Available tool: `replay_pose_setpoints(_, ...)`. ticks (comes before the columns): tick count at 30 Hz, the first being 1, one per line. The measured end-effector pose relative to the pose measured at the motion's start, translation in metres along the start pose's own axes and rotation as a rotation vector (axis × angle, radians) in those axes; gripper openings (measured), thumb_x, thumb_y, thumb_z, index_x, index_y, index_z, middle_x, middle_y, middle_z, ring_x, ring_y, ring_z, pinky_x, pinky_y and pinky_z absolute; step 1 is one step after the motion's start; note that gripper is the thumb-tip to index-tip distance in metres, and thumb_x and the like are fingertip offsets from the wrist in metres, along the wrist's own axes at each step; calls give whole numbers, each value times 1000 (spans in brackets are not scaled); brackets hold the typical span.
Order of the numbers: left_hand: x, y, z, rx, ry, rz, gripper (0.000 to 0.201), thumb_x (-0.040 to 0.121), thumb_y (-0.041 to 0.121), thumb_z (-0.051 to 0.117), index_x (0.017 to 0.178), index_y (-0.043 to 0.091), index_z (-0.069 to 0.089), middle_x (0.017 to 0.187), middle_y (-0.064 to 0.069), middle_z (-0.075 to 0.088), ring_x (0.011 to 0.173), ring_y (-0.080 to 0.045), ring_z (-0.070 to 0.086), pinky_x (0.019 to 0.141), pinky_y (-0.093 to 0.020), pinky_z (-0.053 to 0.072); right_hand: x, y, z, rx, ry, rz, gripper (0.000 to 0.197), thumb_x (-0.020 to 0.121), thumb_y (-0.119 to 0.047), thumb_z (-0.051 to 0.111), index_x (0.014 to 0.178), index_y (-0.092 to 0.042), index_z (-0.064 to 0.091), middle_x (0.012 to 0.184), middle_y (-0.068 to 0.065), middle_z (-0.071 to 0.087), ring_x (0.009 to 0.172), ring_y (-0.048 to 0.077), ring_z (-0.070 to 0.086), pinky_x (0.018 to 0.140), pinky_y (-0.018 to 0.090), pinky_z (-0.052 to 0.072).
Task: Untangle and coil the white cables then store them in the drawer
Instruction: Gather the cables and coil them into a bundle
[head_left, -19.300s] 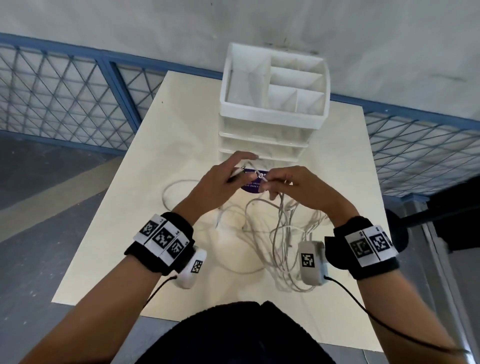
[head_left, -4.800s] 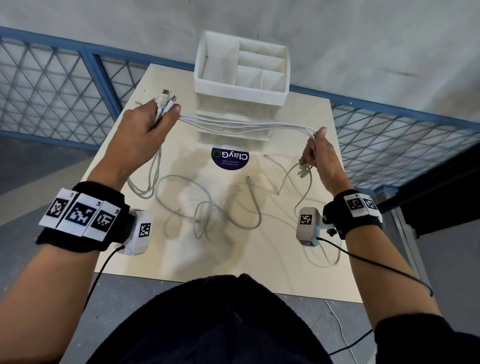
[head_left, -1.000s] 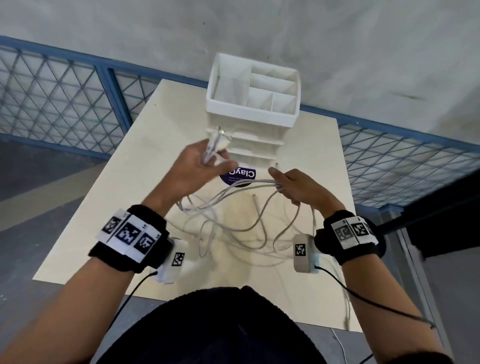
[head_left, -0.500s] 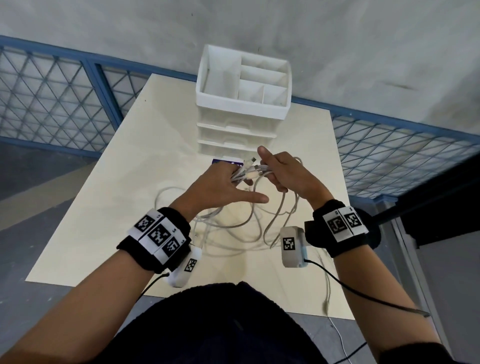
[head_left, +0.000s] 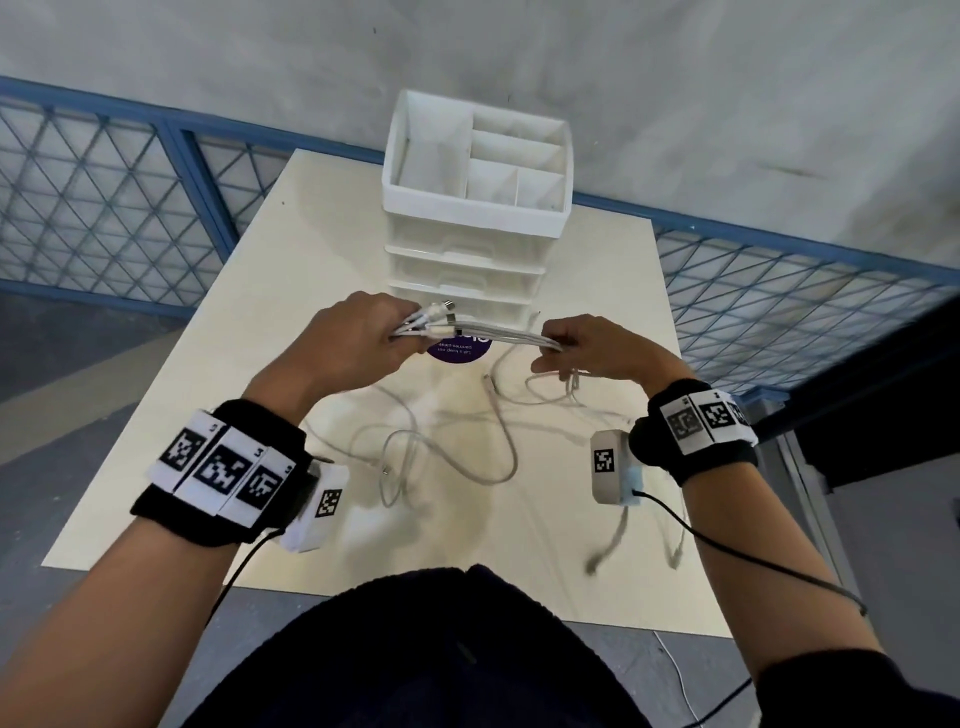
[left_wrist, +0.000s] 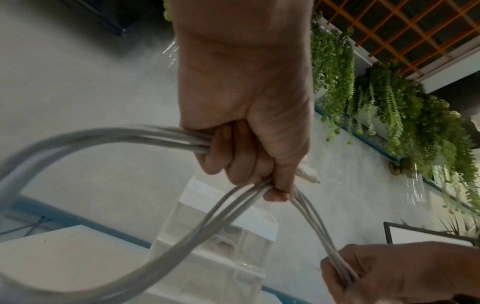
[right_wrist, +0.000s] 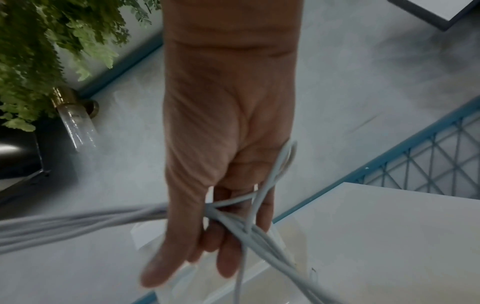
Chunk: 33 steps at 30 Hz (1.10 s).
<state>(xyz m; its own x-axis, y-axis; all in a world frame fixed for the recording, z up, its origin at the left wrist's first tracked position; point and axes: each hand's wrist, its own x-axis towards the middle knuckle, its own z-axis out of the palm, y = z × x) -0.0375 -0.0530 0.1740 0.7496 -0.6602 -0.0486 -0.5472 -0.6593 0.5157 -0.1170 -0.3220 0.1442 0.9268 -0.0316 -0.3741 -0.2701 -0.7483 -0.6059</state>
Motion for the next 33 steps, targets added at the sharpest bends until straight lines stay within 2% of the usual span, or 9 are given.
replay_pose_setpoints(6,-1,-1,-5,-6,66,-31,23,91,33,53,89,13,63,63,7,50,73,-29,50,57,-31,30,6,22,6,-39,347,-67,36,71,-9,78,105,-10,65,103,2,39,96,17,43,77,7,38)
replay_pose_setpoints(11,1,-7,-15,-32,159,-61,21,90,29,55,87,11,65,79,-9,65,82,-35,57,65,-34,39,-3,31,-7,220,473,41,30,65,-5,82,80,-16,59,68,4,57,48,1,53,46,11,45)
replay_pose_setpoints(16,3,-18,-22,-38,188,-109,25,90,33,55,85,11,65,87,-16,67,86,-38,59,77,-46,49,-14,49,-25,382,791,110,33,69,4,75,63,-20,54,60,-1,54,43,-1,53,50,15,47)
replay_pose_setpoints(21,4,-13,-19,-42,177,-126,26,90,34,54,85,11,65,87,-15,67,84,-37,57,71,-40,44,-10,55,-27,-2,1056,110,23,75,14,47,72,-2,64,89,20,56,74,24,52,66,28,41)
replay_pose_setpoints(24,4,-9,-19,-50,180,-130,26,90,35,54,86,12,65,85,-14,65,84,-37,57,69,-37,41,-7,59,-18,-59,1167,41,32,70,16,37,72,-1,64,91,15,50,87,38,55,74,37,47)
replay_pose_setpoints(26,3,-8,-19,-45,180,-125,25,90,34,54,87,12,65,86,-13,66,84,-37,57,69,-37,41,-6,59,-17,-31,1078,79,28,76,14,44,78,-2,66,97,21,56,89,37,58,75,26,42)
replay_pose_setpoints(28,4,-5,-18,-44,162,-101,25,90,34,54,85,12,64,84,-13,66,83,-37,57,66,-36,40,-8,47,-18,-8,746,166,18,80,1,63,95,-9,63,110,21,60,98,33,59,79,26,41)
replay_pose_setpoints(31,5,5,-14,-41,120,-50,26,90,34,52,85,11,63,80,-12,65,80,-36,57,63,-34,38,-9,22,-11,-252,175,390,96,65,-34,83,141,-12,30,138,18,40,128,35,37,103,43,33)
replay_pose_setpoints(33,7,13,-9,-42,102,-4,27,90,34,53,83,10,61,76,-9,63,77,-34,56,61,-34,38,-6,-2,-2,-298,163,347,131,55,-47,85,149,-15,0,150,19,21,137,39,24,110,53,26)
